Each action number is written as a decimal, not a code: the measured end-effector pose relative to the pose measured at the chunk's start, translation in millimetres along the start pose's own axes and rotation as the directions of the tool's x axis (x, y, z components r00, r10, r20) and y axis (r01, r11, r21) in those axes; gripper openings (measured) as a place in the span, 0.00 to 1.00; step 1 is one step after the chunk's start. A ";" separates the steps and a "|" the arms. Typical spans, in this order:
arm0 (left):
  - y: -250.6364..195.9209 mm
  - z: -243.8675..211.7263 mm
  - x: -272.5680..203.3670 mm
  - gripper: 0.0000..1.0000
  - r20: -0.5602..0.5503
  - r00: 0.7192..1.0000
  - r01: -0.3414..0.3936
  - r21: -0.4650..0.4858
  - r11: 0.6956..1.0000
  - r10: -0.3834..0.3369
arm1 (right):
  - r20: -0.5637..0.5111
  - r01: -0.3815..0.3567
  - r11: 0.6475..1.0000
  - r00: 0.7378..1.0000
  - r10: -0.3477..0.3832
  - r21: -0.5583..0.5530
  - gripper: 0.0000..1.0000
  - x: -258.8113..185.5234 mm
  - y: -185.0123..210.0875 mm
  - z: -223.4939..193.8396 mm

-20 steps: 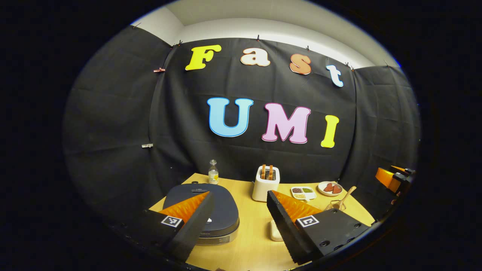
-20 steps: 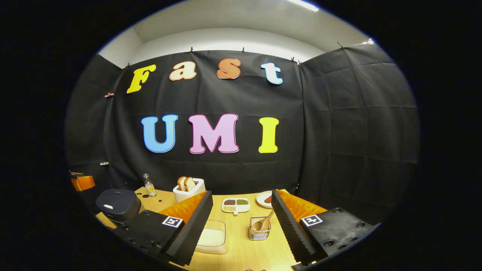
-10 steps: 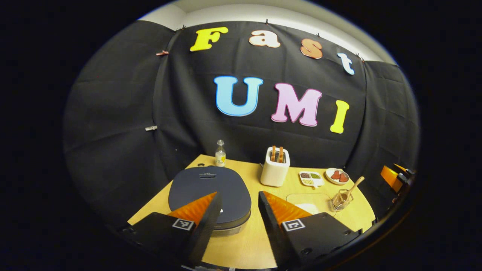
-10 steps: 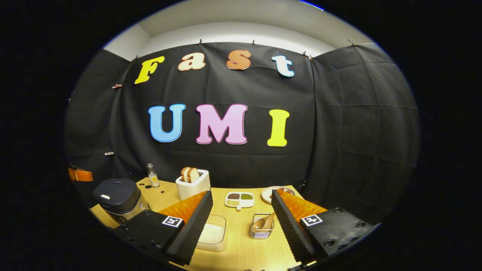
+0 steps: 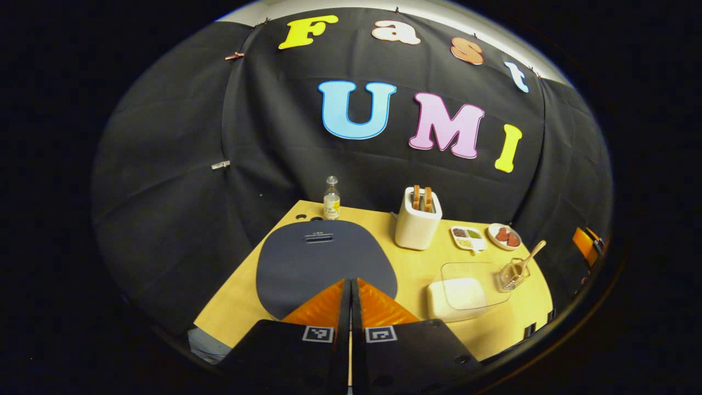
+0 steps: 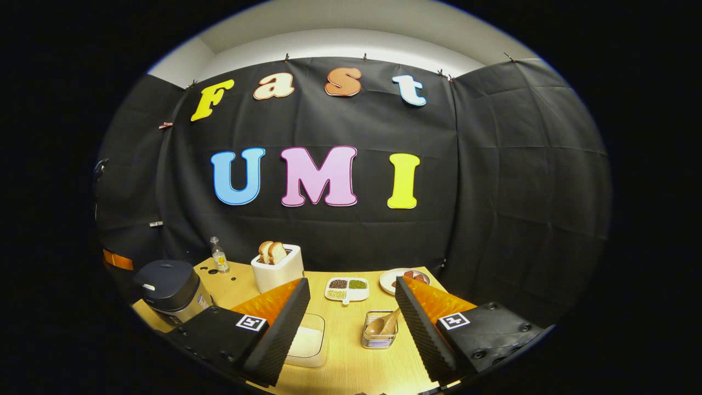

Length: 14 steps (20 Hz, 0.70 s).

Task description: Close the left gripper, press the button to open the rice cooker; take a wooden spoon from the chopstick holder with the right hand, scoop a spoonful of rice and pour it into the rice cooker, then put the wooden spoon back into the chopstick holder.

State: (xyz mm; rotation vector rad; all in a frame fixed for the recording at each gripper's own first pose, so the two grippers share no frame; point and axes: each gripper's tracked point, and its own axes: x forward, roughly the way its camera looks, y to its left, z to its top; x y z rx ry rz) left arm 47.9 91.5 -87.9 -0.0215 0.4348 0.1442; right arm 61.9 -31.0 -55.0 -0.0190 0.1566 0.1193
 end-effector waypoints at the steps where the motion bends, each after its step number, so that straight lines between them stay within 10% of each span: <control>1: 2.2 -3.0 5.7 0.06 -0.014 1.000 0.005 -0.010 1.000 -0.005 | -0.003 -0.001 1.000 1.000 0.001 0.000 0.98 0.8 0.5 -1.5; 14: 12.1 -51.9 55.5 0.07 -0.148 0.989 0.002 -0.048 0.999 -0.009 | -0.048 0.001 1.000 0.999 0.000 0.003 0.98 8.2 0.7 -16.4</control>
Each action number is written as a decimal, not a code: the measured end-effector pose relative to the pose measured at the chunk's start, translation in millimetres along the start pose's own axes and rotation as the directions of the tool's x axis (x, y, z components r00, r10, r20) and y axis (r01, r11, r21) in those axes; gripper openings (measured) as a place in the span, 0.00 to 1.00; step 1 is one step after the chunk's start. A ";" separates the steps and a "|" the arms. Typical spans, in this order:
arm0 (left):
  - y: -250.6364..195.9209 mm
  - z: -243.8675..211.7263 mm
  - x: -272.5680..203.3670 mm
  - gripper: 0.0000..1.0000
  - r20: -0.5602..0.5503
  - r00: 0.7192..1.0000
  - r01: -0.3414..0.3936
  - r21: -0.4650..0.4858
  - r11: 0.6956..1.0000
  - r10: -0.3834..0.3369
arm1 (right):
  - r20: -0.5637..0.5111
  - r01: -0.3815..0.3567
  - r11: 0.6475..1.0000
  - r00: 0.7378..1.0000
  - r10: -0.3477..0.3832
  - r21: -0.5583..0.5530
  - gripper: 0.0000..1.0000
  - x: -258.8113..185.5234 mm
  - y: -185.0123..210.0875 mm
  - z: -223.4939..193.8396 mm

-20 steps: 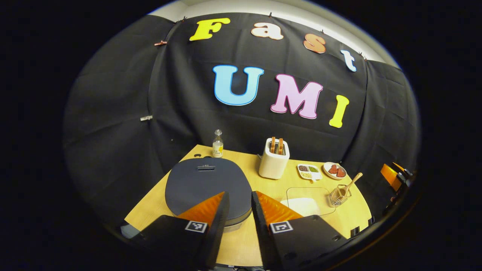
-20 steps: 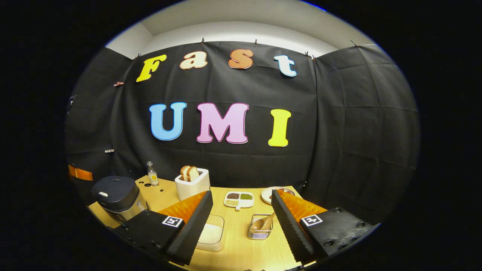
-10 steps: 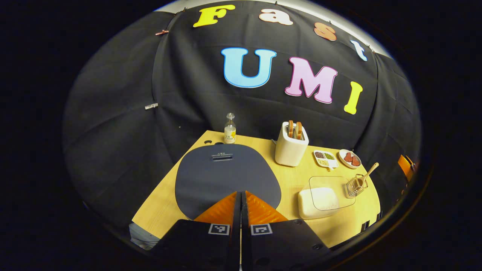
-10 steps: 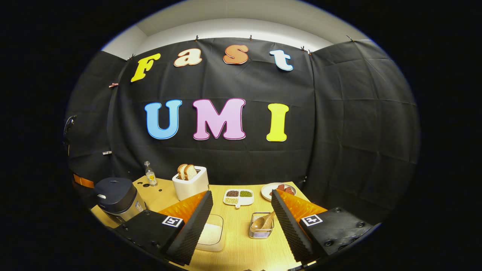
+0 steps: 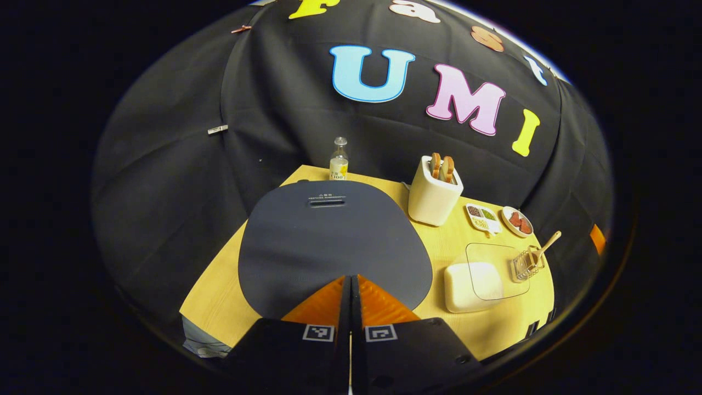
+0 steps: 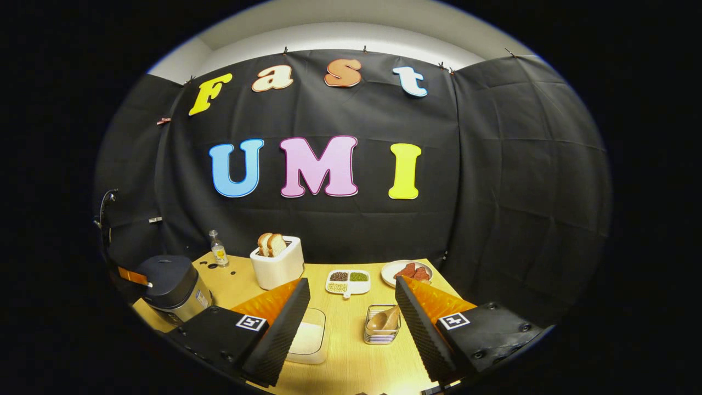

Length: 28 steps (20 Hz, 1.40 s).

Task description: Close the left gripper, press the button to open the rice cooker; take a wooden spoon from the chopstick holder with the right hand, scoop a spoonful of rice and pour it into the rice cooker, then put the wooden spoon back into the chopstick holder.

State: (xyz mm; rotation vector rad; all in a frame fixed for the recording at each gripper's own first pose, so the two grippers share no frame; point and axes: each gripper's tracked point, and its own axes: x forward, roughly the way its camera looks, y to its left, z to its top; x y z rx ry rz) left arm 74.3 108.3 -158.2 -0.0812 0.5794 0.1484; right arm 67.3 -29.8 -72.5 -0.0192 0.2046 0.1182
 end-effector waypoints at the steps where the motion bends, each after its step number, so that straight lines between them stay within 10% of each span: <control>1: 0.0 -0.7 1.3 0.07 0.009 1.000 -0.006 0.009 1.000 0.005 | -0.005 0.002 1.000 1.000 -0.002 0.000 0.98 1.1 -0.7 -2.7; 12: 1.1 20.8 -20.1 0.06 0.168 0.985 -0.022 -0.110 0.994 0.041 | -0.036 0.050 0.999 0.998 -0.050 0.004 0.98 4.7 -20.3 -11.1; 16: -4.3 112.6 -91.5 0.07 0.482 0.864 -0.117 -0.083 0.990 0.143 | -0.038 0.043 0.999 0.998 -0.043 0.001 0.98 5.9 -21.3 -10.0; 18: -10.5 115.4 -105.1 0.07 0.504 0.848 -0.131 -0.101 0.986 0.164 | -0.036 0.044 0.999 0.998 -0.044 0.000 0.98 9.5 -23.2 -9.2; 28: -34.3 82.9 -107.7 0.21 0.453 0.882 -0.095 -0.101 0.990 0.130 | -0.118 0.082 0.996 0.990 -0.078 0.033 0.98 33.8 -49.5 -30.9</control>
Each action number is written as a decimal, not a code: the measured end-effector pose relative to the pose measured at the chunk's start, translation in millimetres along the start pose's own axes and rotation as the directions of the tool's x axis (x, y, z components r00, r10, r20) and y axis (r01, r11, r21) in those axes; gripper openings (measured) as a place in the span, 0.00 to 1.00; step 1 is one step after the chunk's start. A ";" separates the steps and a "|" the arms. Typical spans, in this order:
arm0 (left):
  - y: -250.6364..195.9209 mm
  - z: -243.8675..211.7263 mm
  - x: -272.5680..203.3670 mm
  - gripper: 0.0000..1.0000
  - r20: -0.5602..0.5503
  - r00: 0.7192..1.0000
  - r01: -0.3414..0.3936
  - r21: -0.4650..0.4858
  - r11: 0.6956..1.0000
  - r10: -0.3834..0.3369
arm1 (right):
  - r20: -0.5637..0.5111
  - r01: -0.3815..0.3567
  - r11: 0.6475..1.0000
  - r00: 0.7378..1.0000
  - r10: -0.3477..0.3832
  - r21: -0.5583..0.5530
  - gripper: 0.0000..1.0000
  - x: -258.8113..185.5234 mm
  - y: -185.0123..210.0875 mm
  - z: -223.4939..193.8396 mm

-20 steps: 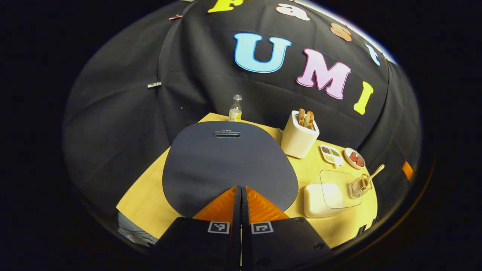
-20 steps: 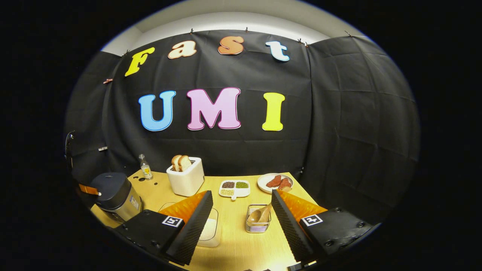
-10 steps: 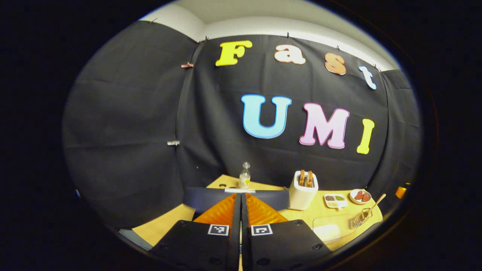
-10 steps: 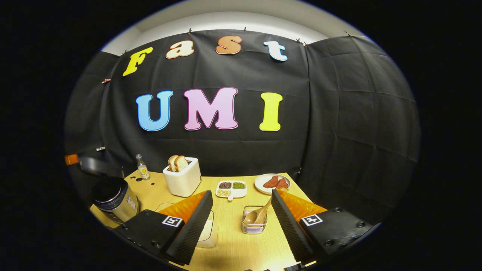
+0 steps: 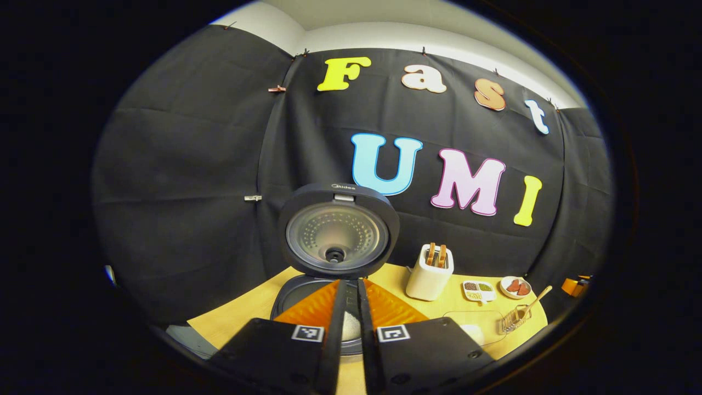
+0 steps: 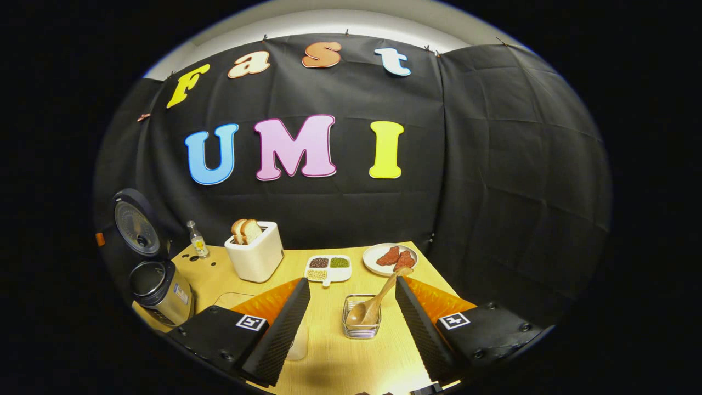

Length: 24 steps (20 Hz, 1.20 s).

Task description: Close the left gripper, press the button to open the rice cooker; take a wooden spoon from the chopstick holder with the right hand, scoop a spoonful of rice and pour it into the rice cooker, then put the wooden spoon back into the chopstick holder.

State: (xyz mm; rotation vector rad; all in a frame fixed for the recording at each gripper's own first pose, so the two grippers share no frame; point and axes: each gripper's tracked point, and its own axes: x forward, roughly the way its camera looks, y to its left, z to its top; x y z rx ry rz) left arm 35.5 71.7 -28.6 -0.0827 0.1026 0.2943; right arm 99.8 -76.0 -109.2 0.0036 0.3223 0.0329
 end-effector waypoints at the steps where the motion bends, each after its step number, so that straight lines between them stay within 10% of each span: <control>1: -1.4 -3.5 -1.6 0.33 -0.015 1.000 -0.008 0.007 1.000 0.009 | -0.025 -0.003 1.000 1.000 0.003 0.010 0.98 2.3 -0.6 -5.9; 7: -32.4 -13.5 -3.3 0.99 -0.052 0.998 0.032 0.013 0.999 -0.031 | -0.101 0.035 0.997 0.994 -0.028 0.063 0.98 34.7 -27.0 -27.6; 24: -83.4 -60.0 -38.4 0.95 -0.165 0.983 -0.070 0.071 0.995 0.081 | -0.363 0.111 0.939 0.932 0.016 0.326 0.99 170.2 -71.1 -114.4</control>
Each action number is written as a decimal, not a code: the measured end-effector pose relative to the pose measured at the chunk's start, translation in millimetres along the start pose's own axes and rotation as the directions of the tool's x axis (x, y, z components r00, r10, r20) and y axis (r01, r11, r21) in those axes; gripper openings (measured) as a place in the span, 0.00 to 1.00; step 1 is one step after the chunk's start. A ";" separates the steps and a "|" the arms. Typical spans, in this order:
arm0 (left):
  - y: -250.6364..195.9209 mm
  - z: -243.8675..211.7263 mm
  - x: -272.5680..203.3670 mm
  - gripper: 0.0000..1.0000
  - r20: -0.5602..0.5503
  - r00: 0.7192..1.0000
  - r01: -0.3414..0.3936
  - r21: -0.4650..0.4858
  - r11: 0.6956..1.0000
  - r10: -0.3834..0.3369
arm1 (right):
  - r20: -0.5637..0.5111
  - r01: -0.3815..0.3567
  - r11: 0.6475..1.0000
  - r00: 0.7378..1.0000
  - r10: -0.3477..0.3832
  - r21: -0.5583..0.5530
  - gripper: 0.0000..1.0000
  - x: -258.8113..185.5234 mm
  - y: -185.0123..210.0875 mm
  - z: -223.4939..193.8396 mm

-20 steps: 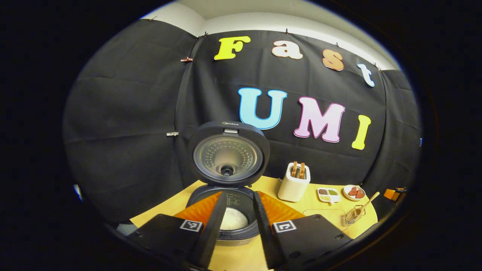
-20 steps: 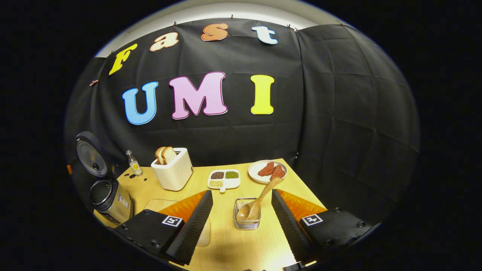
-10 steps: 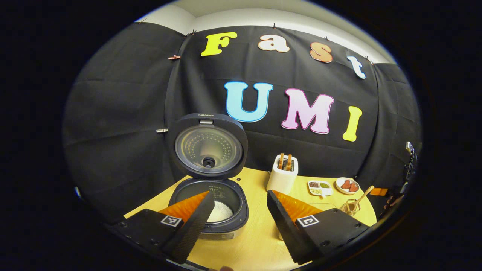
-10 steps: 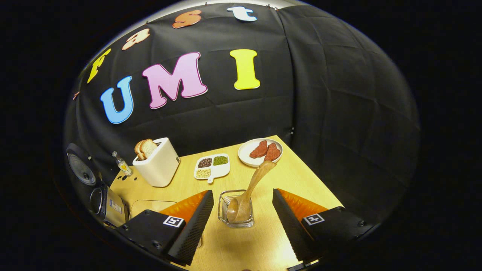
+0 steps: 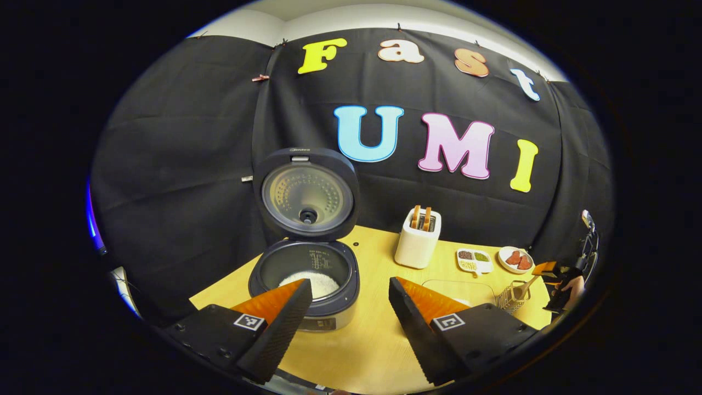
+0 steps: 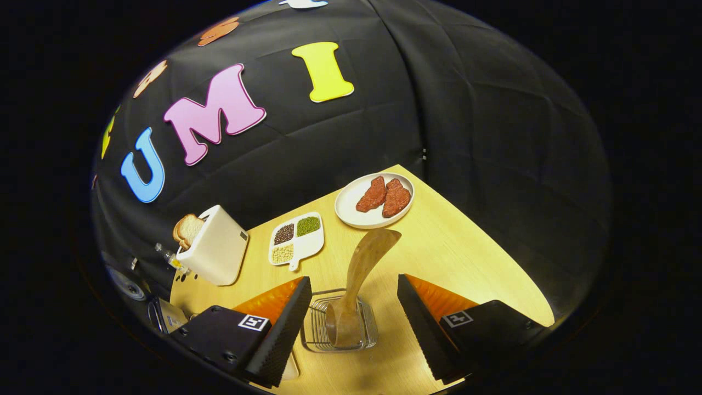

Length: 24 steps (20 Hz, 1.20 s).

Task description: Close the left gripper, press the button to open the rice cooker; take a wooden spoon from the chopstick holder with the right hand, scoop a spoonful of rice and pour it into the rice cooker, then put the wooden spoon back into the chopstick holder.

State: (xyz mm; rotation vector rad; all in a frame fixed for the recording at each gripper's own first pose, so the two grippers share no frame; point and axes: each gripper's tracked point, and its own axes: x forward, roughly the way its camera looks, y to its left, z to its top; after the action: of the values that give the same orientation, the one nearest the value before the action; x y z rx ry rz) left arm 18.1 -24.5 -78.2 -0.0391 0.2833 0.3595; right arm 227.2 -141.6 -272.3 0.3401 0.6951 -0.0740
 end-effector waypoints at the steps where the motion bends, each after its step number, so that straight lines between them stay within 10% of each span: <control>1: -1.4 -6.1 -2.2 0.95 -0.011 1.000 -0.018 0.006 1.000 0.018 | -0.013 0.000 1.000 1.000 0.001 0.021 0.99 7.6 -3.0 -1.4; 7: -16.4 -32.9 -19.4 0.95 -0.057 0.997 -0.060 0.017 0.998 0.060 | -0.061 -0.028 0.985 0.997 0.039 0.170 0.85 40.1 -3.7 -2.6; 9: -20.2 -40.4 -22.8 0.95 -0.070 0.995 -0.064 0.018 0.998 0.065 | -0.076 -0.030 0.978 0.996 0.047 0.208 0.68 44.8 -3.0 -4.3; 10: -22.4 -43.4 -24.5 0.95 -0.073 0.995 -0.064 0.018 0.998 0.065 | -0.082 -0.037 0.973 0.995 0.057 0.227 0.36 44.4 1.6 -3.1; 13: -27.4 -44.9 -27.4 0.95 -0.073 0.995 -0.059 0.021 0.998 0.061 | -0.083 -0.025 0.973 0.996 0.045 0.228 0.22 41.0 6.2 -1.7; 24: -20.3 -40.5 -22.4 0.96 -0.035 0.999 0.018 -0.015 1.000 -0.019 | 0.112 -0.115 0.982 0.989 0.098 0.152 0.18 -24.8 35.0 58.9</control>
State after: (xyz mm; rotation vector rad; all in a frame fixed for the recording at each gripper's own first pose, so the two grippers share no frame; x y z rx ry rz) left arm -5.6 -54.7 -111.1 -0.0626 0.3146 0.3429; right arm 250.7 -129.3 -204.4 0.5219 0.5677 -0.0450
